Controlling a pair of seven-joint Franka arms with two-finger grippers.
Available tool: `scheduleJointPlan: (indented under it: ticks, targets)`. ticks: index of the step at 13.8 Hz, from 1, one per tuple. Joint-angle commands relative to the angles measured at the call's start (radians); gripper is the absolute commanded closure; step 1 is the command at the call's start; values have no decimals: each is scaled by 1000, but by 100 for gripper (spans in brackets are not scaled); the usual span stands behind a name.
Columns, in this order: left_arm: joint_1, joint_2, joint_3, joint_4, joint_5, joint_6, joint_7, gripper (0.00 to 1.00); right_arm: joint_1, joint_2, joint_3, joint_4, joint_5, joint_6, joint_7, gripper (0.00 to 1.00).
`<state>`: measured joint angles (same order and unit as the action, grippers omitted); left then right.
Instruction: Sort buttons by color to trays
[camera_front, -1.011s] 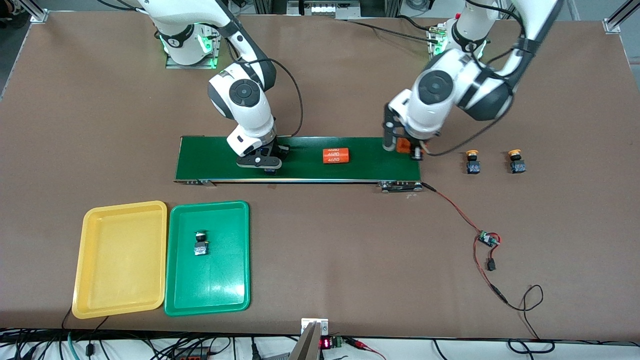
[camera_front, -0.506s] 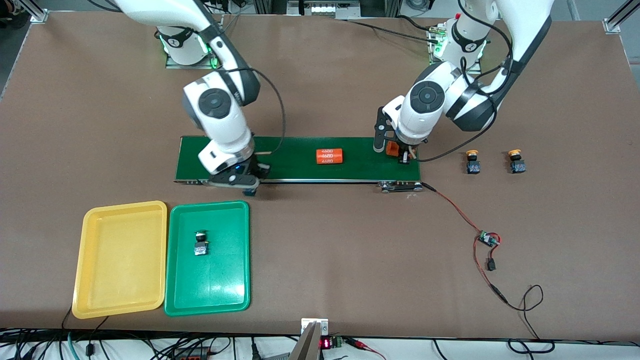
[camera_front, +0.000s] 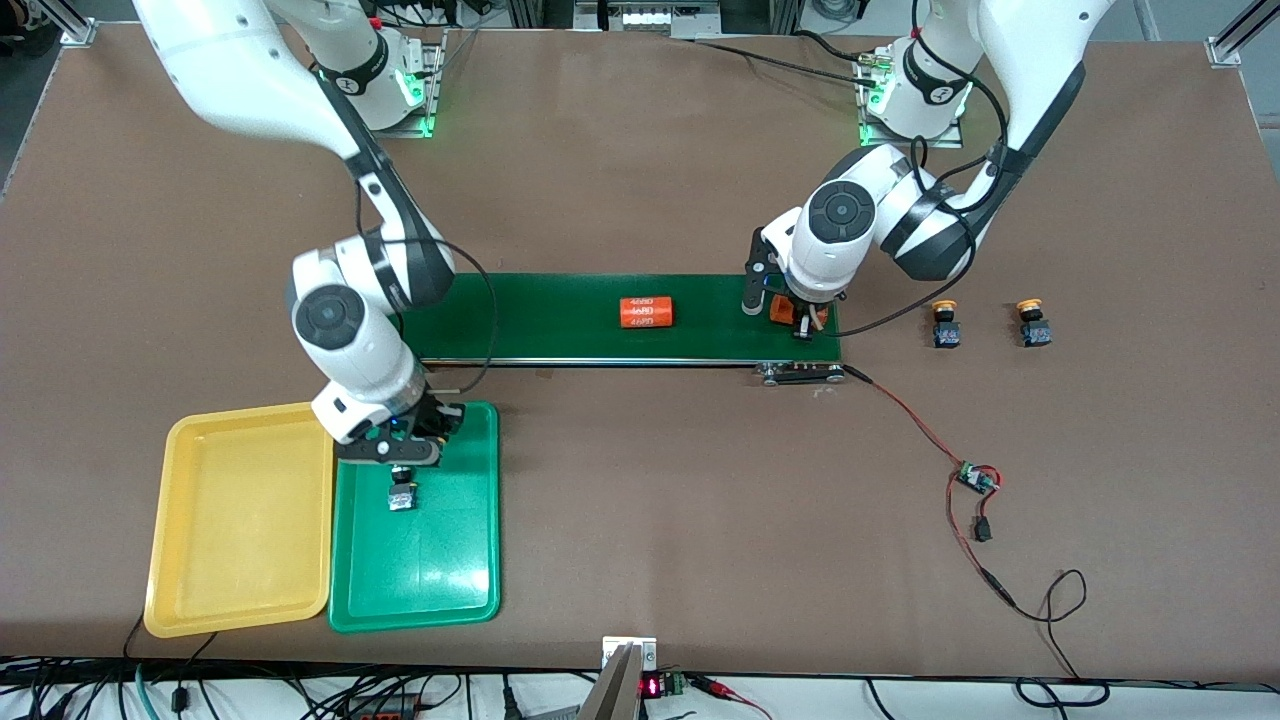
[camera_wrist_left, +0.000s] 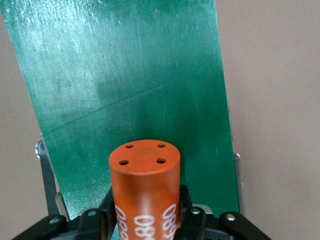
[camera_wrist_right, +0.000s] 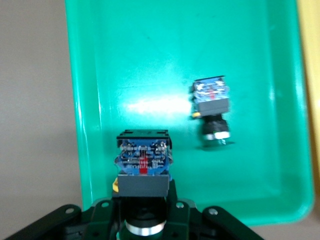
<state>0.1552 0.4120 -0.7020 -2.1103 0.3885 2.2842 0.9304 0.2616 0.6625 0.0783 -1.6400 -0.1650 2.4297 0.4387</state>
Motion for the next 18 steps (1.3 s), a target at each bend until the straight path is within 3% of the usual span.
scheduleJointPlan:
  ticks: [1,4,6,8,10,12,13,15,18]
  targets:
    - [-22,-34,18,18,13,-8,-15,0,2,94,12,94,-14,18,-1,99]
    - [0,-139,79,19,-20,-6,-8,0,1,130,2,94,-14,78,-1,90]
    - [82,-173,123,19,-109,-6,-7,0,1,135,-2,94,-16,81,-3,72]
    - [205,-170,130,19,-120,-6,-7,0,-7,132,-3,94,-40,83,-12,59]
    - [259,-165,157,19,-123,-3,-51,0,-16,131,-3,94,-45,83,-14,40]
    - [259,-154,223,18,-125,-5,-209,0,-28,129,-3,86,-47,94,-32,29]
    - [259,-148,240,18,-125,-9,-304,0,-38,121,-3,82,-47,95,-55,15]
    - [261,-133,263,10,-125,-11,-495,0,-39,98,-2,66,-44,91,-67,0]
    - [268,-111,279,9,-126,-14,-787,0,-42,45,1,34,-42,63,-72,0]
